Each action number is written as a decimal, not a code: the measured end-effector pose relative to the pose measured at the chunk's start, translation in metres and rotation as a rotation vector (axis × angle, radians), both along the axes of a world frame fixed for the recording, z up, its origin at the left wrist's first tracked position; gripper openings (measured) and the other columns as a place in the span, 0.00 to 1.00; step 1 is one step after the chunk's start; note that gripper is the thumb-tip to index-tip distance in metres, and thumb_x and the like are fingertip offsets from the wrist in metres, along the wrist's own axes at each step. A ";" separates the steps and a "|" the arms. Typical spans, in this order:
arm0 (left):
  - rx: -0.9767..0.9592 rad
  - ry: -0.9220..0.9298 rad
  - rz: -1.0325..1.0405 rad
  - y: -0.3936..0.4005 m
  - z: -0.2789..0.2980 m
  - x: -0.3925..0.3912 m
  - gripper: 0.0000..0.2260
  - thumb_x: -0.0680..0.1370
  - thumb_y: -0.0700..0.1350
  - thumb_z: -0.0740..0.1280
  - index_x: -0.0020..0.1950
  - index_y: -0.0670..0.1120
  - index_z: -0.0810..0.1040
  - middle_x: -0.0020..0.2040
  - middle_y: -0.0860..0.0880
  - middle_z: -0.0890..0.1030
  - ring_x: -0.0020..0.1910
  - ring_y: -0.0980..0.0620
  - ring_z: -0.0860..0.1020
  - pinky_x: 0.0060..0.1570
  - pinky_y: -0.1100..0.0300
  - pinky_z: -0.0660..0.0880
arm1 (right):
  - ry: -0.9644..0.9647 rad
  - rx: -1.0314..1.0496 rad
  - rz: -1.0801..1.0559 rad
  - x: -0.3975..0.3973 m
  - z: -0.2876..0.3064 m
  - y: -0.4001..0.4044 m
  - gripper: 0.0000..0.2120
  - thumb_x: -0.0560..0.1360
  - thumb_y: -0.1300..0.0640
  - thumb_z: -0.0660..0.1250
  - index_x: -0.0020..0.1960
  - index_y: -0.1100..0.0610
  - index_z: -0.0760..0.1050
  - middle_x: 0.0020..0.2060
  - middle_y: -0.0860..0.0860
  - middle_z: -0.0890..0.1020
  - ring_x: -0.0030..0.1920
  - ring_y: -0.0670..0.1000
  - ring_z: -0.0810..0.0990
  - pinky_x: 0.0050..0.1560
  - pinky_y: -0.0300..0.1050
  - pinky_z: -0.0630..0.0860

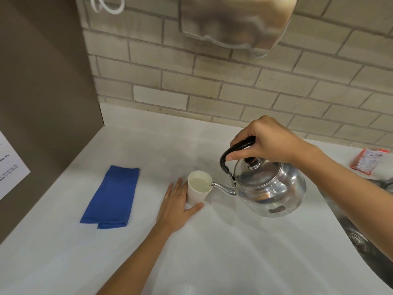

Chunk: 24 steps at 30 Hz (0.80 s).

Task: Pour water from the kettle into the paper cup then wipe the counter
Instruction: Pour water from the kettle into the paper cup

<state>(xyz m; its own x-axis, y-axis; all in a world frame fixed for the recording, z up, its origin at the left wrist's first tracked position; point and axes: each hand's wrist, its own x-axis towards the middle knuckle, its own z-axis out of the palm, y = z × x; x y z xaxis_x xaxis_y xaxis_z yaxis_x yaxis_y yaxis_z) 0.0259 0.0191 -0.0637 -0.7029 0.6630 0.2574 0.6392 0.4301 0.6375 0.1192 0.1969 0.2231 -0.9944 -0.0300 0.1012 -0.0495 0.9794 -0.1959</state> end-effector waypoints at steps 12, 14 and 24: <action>0.014 -0.003 -0.001 -0.001 0.001 0.001 0.39 0.75 0.66 0.64 0.78 0.45 0.58 0.78 0.48 0.63 0.79 0.54 0.54 0.78 0.58 0.45 | 0.024 0.028 -0.018 -0.002 0.000 -0.003 0.17 0.66 0.35 0.74 0.45 0.47 0.86 0.36 0.43 0.87 0.35 0.44 0.83 0.40 0.51 0.81; 0.012 -0.006 -0.001 -0.002 0.001 0.001 0.39 0.75 0.66 0.63 0.78 0.45 0.58 0.78 0.48 0.63 0.79 0.54 0.54 0.78 0.57 0.45 | 0.017 0.038 -0.016 -0.003 -0.001 -0.003 0.17 0.66 0.35 0.73 0.45 0.47 0.86 0.36 0.43 0.87 0.35 0.44 0.83 0.41 0.51 0.81; 0.011 -0.013 -0.009 -0.002 0.002 0.000 0.38 0.75 0.66 0.63 0.78 0.46 0.59 0.78 0.49 0.63 0.79 0.54 0.55 0.78 0.55 0.48 | 0.014 0.058 -0.031 -0.006 0.000 -0.004 0.18 0.66 0.36 0.74 0.46 0.48 0.86 0.38 0.43 0.87 0.37 0.43 0.83 0.42 0.50 0.81</action>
<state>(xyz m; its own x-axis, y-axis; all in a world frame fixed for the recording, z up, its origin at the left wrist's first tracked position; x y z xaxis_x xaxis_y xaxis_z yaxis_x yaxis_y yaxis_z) 0.0262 0.0173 -0.0622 -0.7004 0.6664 0.2555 0.6345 0.4175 0.6505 0.1131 0.1932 0.2226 -0.9934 -0.0051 0.1145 -0.0211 0.9901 -0.1387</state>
